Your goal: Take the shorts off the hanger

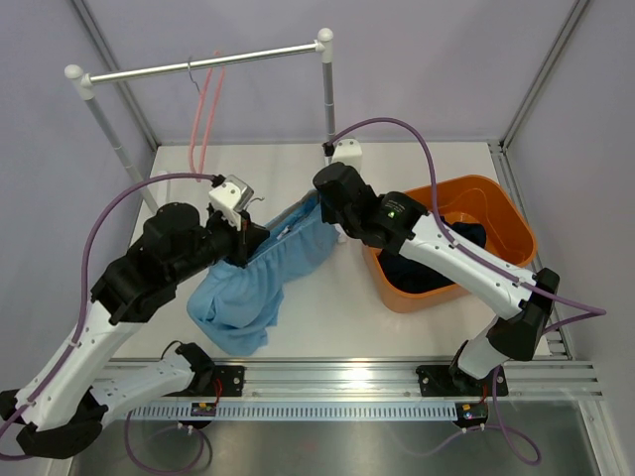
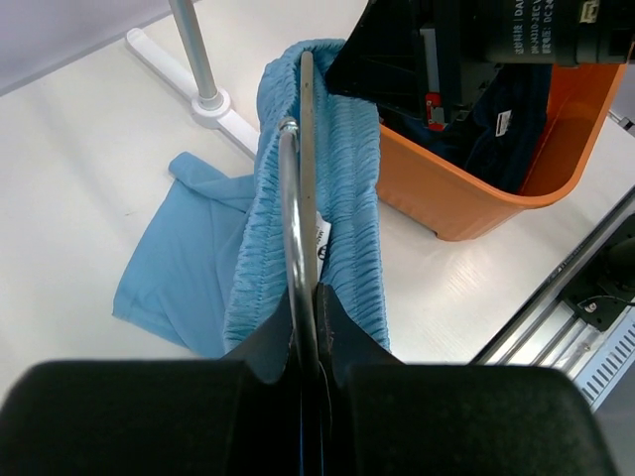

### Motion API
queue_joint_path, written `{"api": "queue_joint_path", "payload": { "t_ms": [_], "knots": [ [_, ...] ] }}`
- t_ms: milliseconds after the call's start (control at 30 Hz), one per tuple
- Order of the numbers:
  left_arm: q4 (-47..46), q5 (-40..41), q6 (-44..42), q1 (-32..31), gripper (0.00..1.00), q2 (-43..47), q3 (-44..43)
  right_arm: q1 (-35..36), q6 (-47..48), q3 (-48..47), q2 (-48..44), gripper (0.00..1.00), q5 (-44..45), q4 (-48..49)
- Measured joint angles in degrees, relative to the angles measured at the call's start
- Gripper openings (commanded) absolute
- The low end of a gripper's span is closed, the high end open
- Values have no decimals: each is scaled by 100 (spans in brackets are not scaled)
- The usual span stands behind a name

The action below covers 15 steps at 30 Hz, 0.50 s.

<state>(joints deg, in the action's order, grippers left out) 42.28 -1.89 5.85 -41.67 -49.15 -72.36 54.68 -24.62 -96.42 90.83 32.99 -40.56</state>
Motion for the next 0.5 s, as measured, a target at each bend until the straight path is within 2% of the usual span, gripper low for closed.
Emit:
{"api": "queue_joint_path", "payload": {
  "t_ms": [233, 500],
  "knots": [
    [-216, 24, 57, 0, 0, 201, 116, -50, -11, 192, -81, 0, -319, 98],
    [-1519, 208, 774, -28, 0, 234, 820, 136, -118, 310, -256, 0, -354, 81]
  ]
}}
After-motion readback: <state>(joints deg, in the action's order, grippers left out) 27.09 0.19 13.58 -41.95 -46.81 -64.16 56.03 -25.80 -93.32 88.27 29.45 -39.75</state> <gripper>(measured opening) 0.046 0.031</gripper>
